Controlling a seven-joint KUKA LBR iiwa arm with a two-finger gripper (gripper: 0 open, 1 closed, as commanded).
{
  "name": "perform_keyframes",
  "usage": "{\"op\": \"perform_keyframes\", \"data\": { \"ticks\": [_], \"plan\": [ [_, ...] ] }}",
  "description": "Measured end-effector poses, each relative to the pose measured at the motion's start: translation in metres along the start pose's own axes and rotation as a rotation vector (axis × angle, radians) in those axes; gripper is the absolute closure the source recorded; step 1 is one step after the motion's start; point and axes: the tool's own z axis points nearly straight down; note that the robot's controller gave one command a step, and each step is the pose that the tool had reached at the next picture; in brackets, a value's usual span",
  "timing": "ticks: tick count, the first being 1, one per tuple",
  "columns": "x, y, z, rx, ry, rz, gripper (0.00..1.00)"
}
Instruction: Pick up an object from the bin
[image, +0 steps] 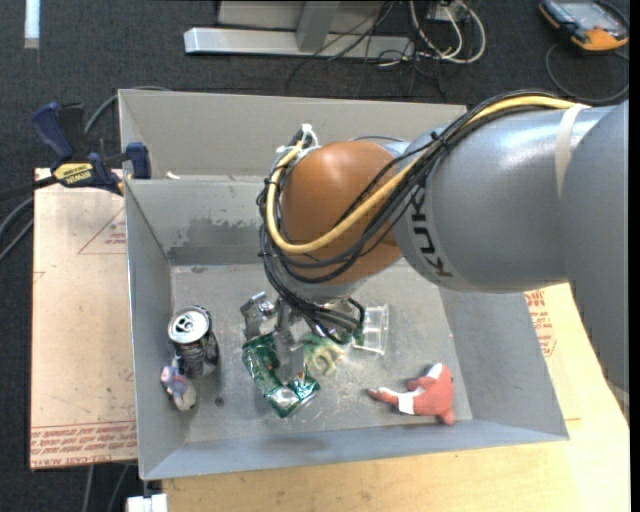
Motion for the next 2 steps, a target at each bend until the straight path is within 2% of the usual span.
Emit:
{"op": "perform_keyframes", "data": {
  "ticks": [1, 2],
  "plan": [
    [0.011, -0.003, -0.093, 0.0, -0.004, -0.026, 1.0],
    [0.007, 0.003, -0.191, -0.001, 0.0, -0.013, 1.0]
  ]
}}
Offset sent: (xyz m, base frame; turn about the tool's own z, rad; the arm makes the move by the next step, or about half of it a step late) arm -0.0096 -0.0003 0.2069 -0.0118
